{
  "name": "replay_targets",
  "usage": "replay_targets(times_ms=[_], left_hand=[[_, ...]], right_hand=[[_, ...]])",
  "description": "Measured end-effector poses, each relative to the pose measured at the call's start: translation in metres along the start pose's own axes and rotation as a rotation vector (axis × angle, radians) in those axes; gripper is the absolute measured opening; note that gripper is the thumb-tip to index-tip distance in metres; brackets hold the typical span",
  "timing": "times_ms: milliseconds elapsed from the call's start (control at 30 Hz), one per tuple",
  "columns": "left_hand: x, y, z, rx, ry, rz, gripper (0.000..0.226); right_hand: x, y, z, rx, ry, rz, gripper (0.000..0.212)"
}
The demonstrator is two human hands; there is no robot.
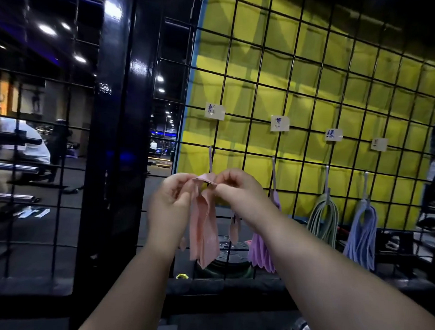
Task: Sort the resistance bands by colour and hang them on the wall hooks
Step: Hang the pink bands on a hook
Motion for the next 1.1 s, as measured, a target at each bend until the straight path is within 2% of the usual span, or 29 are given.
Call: replay_targets(times_ms=[167,267,367,500,600,633,767,900,1100], left_hand=[[-0.009,-0.008,-0.011,-0.040,-0.002,0.266,0.026],[-0.012,-0.010,-0.019,-0.058,-0.015,0.341,0.015],[-0.010,0.004,-0.023,-0.145,-0.026,0.388,0.004],[-0.009,0.027,-0.016,-0.232,-0.033,0.296,0.016],[-0.011,0.035,-0.009,-0.263,-0.063,0.202,0.007],[-0.011,0.036,-0.007,-0.252,-0.081,0.171,0.014],[-0.018,0.031,-0.003,-0.113,-0.219,0.039,0.018],[-0.022,0.030,-0.004,0.025,-0.290,-0.130,0.021],[-0.024,0.020,-0.005,0.172,-0.298,-0.340,0.025]], right_hand=[[0.001,-0.002,-0.009,0.055,-0.024,-0.142,0.012],[0.004,0.002,-0.015,0.091,0.004,-0.277,0.012],[0.009,0.008,-0.018,0.087,0.050,-0.282,0.012],[0.007,0.012,-0.020,0.066,0.038,-0.173,0.009],[0.005,0.015,-0.024,0.023,0.002,-0.055,0.007],[0.004,0.017,-0.026,-0.001,-0.012,-0.013,0.006],[0.000,0.025,-0.028,-0.136,-0.020,0.194,0.004],[-0.006,0.025,-0.030,-0.212,-0.004,0.501,0.024],[-0.008,0.023,-0.034,-0.187,0.023,0.593,0.016]])
Point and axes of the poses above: each hand's wrist, its own z-axis towards the middle knuckle, its own x-axis out of the back of the hand, y = z × x, the point moved 10 cm from there along z, towards the middle knuckle, and after that the axes turned 12 degrees about z, right-handed, at the moved point
